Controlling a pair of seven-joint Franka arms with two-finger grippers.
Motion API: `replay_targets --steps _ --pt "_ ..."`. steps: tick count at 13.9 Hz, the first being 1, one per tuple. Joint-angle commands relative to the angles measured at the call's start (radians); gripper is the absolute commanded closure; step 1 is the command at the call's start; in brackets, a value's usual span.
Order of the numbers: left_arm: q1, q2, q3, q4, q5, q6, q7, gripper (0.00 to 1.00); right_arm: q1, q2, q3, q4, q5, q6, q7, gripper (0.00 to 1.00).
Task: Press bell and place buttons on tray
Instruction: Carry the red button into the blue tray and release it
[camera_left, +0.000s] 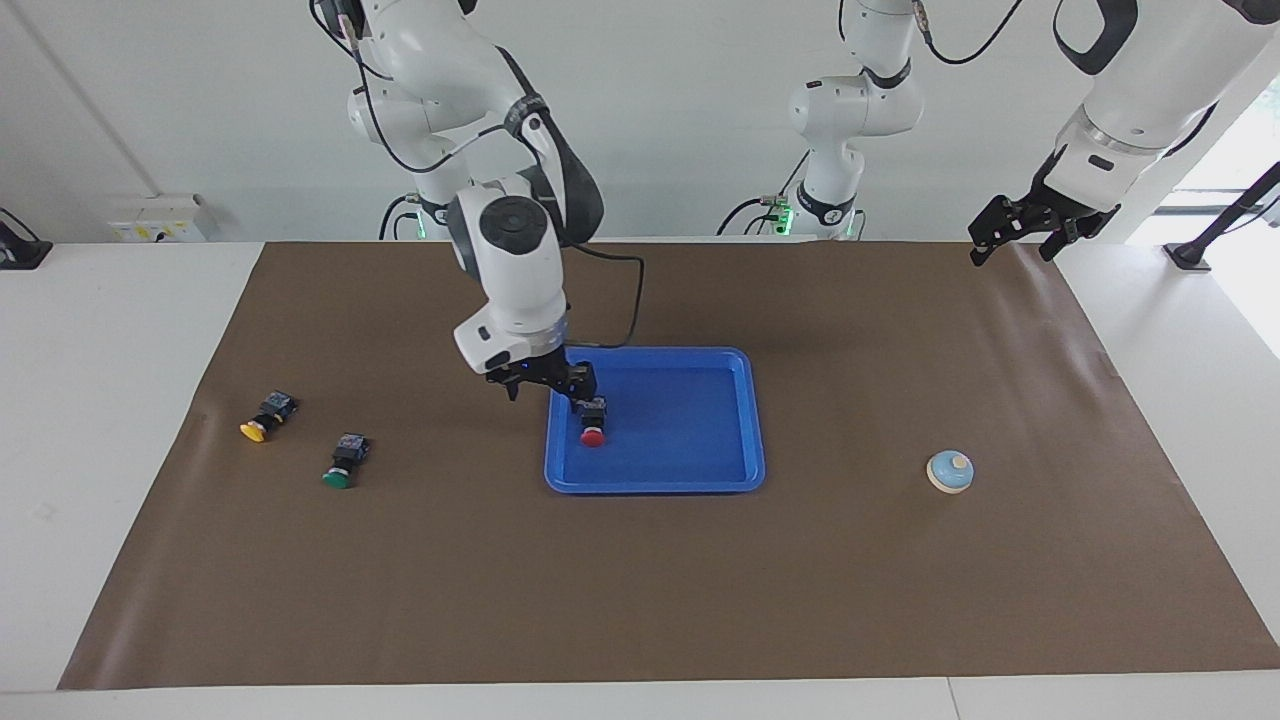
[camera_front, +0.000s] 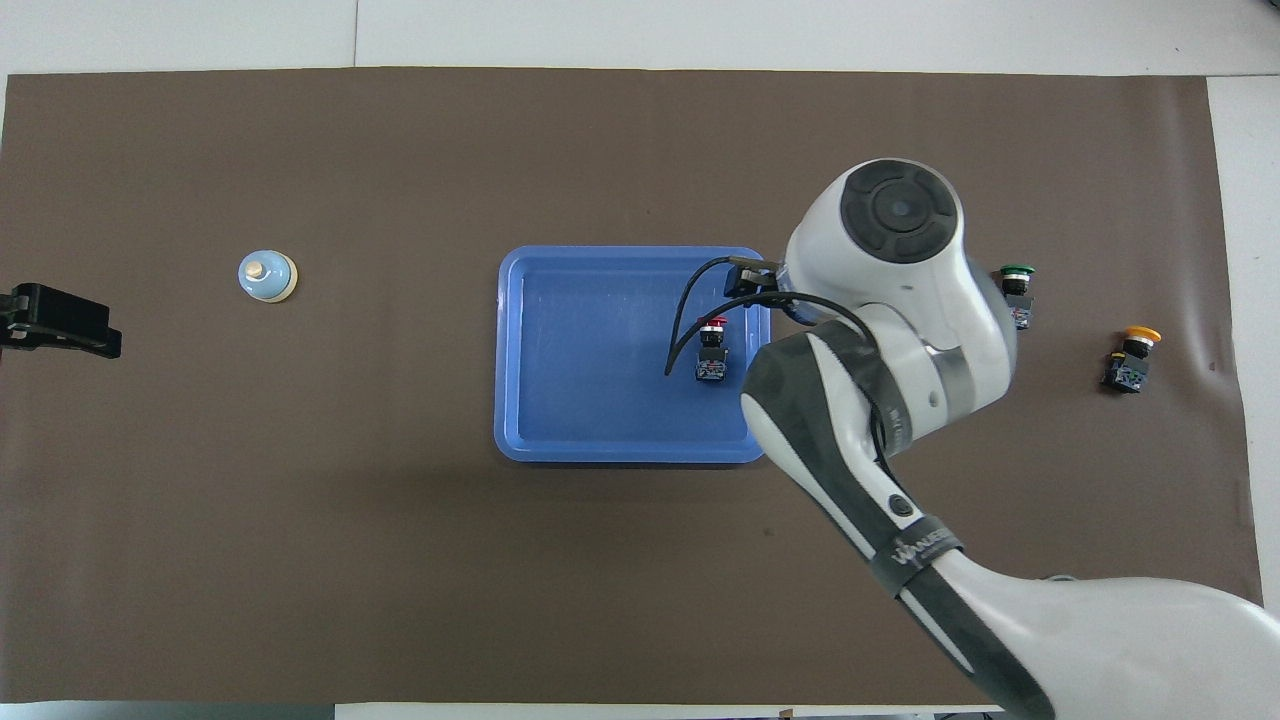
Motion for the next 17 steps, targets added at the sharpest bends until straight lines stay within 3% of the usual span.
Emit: replay_targets --steps 1,5,7,17 --pt "-0.003 -0.015 0.005 -0.012 0.004 -0.009 0.004 0.00 -0.152 -0.029 0.010 -0.008 -0.010 -0.025 -0.114 0.00" --pt "-0.003 -0.015 0.005 -0.012 0.004 -0.009 0.004 0.00 -0.362 -0.030 0.009 -0.052 -0.016 0.015 -0.390 0.00" --pt "-0.003 -0.015 0.005 -0.012 0.004 -0.009 0.004 0.00 -0.430 -0.039 0.009 -0.121 -0.016 0.104 -0.480 0.00" --pt "-0.003 -0.015 0.005 -0.012 0.004 -0.009 0.004 0.00 -0.461 0.117 0.012 -0.180 -0.016 0.401 -0.505 0.00"
